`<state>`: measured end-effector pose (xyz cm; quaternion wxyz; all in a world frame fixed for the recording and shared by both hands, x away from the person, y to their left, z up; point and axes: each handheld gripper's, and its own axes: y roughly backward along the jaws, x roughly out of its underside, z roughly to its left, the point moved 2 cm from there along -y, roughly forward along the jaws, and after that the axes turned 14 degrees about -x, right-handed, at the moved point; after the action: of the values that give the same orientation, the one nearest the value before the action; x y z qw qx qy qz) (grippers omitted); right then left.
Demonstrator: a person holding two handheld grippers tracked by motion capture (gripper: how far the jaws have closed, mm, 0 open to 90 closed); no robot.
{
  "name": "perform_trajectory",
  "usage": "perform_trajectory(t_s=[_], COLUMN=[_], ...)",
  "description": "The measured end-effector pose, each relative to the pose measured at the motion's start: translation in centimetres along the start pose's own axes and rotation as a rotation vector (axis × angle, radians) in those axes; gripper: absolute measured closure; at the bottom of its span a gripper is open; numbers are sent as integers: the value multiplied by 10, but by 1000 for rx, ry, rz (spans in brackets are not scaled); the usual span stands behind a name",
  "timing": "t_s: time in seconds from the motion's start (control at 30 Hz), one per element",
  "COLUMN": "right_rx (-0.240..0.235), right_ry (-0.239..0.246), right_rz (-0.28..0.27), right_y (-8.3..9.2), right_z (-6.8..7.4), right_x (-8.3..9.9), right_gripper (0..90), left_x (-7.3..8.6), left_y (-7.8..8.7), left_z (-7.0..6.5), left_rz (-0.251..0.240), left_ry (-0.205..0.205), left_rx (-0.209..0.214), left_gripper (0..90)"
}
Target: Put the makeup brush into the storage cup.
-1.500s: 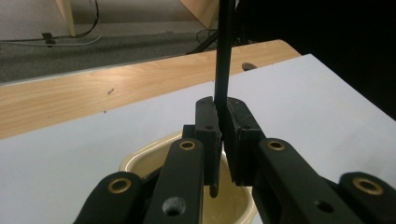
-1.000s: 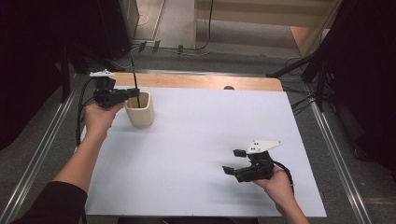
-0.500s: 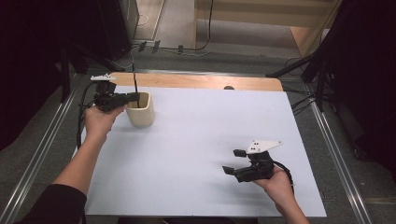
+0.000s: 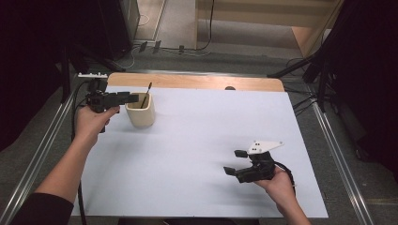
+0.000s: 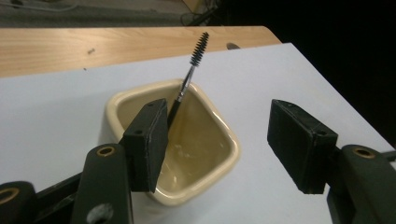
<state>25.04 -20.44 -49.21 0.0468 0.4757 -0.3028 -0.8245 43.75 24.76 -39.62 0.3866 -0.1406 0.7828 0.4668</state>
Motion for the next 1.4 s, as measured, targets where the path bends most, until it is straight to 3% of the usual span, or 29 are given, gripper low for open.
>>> perform_trajectory(t_s=[0.33, 0.57, 0.87, 0.9, 0.97, 1.13, 1.4], right_rx=[2, 4, 6, 6, 7, 7, 11], right_ry=[-6, -7, -8, -13, -13, -7, -10], right_rz=[1, 0, 3, 4, 5, 6, 7], right_y=[1, 1, 1, 2, 2, 1, 2], right_z=[0, 0, 0, 0, 0, -1, -1], right_x=[0, 1, 1, 1, 1, 1, 2], right_gripper=[215, 215, 215, 215, 215, 215, 215], left_x=[10, 21, 37, 39, 42, 52, 66], left_y=[17, 22, 23, 23, 22, 21, 20], left_z=[-18, -35, -48, -49, -50, -57, -69], left_rz=[67, 75, 72, 66, 80, 85, 94], left_ry=[-62, -129, -159, -160, -165, -194, -244], left_rx=[67, 81, 125, 132, 169, 189, 188], left_gripper=[388, 387, 386, 372, 193, 185, 185])
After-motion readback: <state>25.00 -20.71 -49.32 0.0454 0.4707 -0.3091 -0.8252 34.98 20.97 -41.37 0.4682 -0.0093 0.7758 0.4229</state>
